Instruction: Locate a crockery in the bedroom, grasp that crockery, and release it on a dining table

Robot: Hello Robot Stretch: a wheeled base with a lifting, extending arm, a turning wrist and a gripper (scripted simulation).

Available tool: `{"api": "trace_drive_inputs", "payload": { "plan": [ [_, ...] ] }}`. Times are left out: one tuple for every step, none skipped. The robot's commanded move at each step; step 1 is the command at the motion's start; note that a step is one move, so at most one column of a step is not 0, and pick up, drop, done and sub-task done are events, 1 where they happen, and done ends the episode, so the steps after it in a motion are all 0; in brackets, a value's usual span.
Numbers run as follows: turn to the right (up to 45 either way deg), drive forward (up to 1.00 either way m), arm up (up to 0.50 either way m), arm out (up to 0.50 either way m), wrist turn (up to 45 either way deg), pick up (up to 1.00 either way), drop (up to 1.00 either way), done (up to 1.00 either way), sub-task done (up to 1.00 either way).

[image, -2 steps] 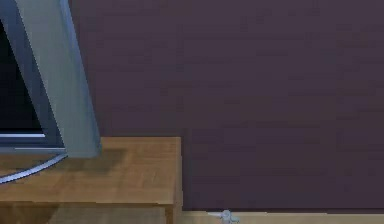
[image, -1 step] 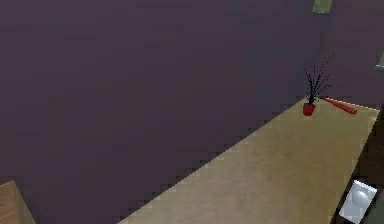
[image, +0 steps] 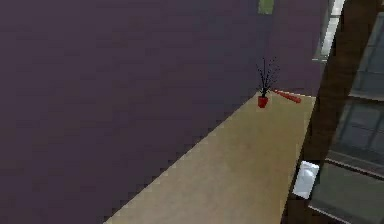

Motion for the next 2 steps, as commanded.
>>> {"api": "trace_drive_inputs", "payload": {
  "plan": [
    [0.0,0.50,0.00,0.00,0.0,0.00,0.00,0.00,0.00],
    [36.0,0.00,0.00,0.00,0.0,0.00,0.00,0.00,0.00]
  ]
}}
